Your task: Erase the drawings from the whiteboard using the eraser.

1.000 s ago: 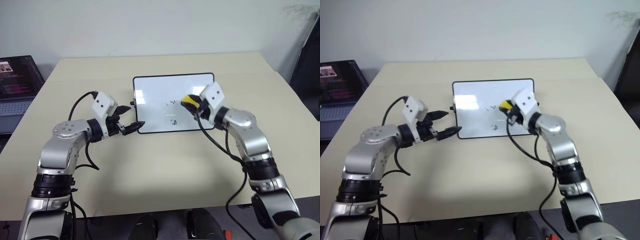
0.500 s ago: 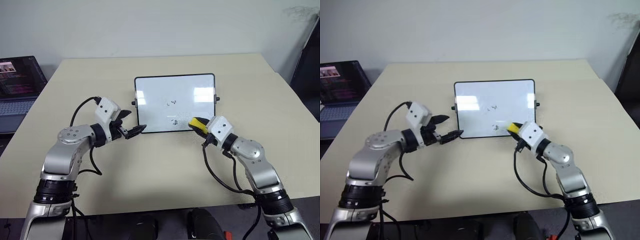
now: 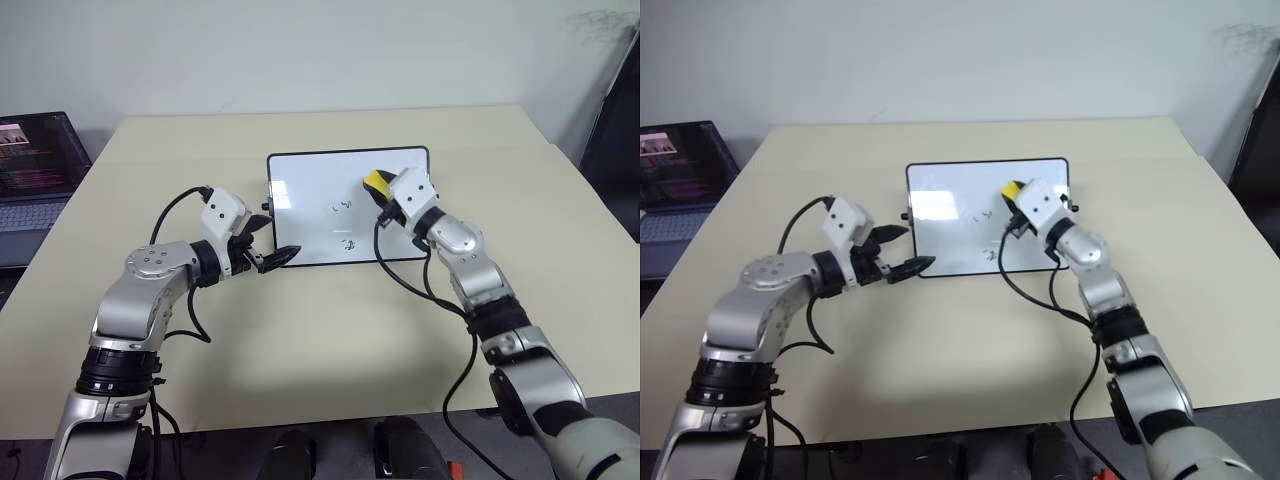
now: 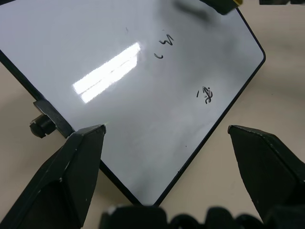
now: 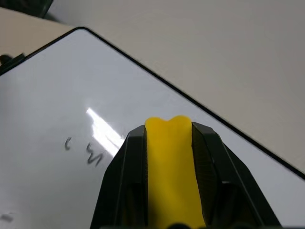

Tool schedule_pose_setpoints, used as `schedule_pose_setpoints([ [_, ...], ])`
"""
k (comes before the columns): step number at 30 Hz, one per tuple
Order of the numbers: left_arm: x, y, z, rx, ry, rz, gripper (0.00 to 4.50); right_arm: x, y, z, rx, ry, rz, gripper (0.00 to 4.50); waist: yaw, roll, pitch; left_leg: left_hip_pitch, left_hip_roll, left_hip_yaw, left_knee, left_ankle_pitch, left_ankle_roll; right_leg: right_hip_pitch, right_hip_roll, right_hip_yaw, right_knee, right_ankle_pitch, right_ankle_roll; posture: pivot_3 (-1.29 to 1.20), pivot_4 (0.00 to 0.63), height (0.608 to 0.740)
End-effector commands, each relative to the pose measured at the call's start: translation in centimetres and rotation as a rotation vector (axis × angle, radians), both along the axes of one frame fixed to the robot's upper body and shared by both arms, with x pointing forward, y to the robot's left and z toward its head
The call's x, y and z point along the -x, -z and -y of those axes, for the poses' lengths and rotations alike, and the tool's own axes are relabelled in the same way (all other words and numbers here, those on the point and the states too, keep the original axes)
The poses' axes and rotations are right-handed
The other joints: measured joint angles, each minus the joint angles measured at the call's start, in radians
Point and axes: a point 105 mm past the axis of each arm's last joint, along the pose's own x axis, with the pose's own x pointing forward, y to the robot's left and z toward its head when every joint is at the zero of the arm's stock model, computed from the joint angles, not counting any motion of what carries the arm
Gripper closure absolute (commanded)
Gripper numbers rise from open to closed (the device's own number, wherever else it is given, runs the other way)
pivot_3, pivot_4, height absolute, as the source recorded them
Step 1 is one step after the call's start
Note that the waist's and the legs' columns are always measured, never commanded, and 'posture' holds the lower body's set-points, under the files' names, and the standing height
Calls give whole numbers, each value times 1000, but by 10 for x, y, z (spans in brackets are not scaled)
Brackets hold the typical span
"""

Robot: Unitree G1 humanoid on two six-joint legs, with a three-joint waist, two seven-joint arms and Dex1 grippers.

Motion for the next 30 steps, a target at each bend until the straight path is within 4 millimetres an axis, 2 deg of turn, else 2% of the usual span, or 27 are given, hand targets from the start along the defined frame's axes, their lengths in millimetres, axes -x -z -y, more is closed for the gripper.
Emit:
schedule_pose_setpoints([
  [1, 1, -12, -1, -12, 8, 41, 0, -9, -23, -9, -37, 23, 69, 3535, -1, 0, 0, 0, 0, 0, 0, 0, 0, 0, 0, 0, 0, 0, 0, 0, 150, 740],
  [4, 1, -12, -4, -14, -2, 41, 0, -18, -18, -16, -49, 50, 39, 3535, 0, 0, 0, 0, 0, 0, 0, 0, 0, 0, 0, 0, 0, 0, 0, 0, 150, 740],
  [8, 0, -12, -9, -12, -24, 39, 0, -21, 11, -32, -13, 32, -63, 3535, 0, 0, 0, 0, 0, 0, 0, 0, 0, 0, 0, 0, 0, 0, 0, 0, 150, 740],
  [12, 1, -11, -12, -12, -33, 37, 0, -13, 41, -50, 40, -26, -141, 3535, -8, 0, 0, 2, 0, 1, 0, 0, 0, 1, 0, 2, 1, 0, 0, 0, 150, 740],
  [16, 0, -11, -13, -9, -41, 38, 0, 0, 72, -67, 106, -104, -217, 3535, -18, 0, 0, 13, 0, 2, -1, -2, 4, 11, 2, 2, 1, 0, 0, 0, 150, 740],
  [20, -2, -12, -16, -1, -53, 38, 0, 9, 88, -72, 153, -139, -235, 3535, -23, 0, 0, 17, 0, 2, -1, -2, 4, 15, 5, 3, 1, 0, 0, 0, 150, 740],
  [23, -4, -12, -18, 4, -62, 35, 0, 12, 83, -74, 161, -169, -189, 3535, -23, 0, 0, 18, 0, 1, 0, -2, 4, 15, 6, 2, 2, 1, -1, 0, 150, 740],
  [27, -10, -12, -30, 24, -114, 26, 0, 14, 40, -75, 71, -209, -37, 3535, -23, 0, 0, 17, 0, 0, 0, -2, 4, 15, 8, 2, 2, 1, -2, 0, 150, 740],
  [30, -12, -12, -33, 28, -127, 25, 0, 10, 3, -63, -17, -179, 69, 3535, -23, 0, 0, 15, 2, -2, 0, -2, 4, 13, 8, 2, 2, 2, -3, 0, 150, 740],
])
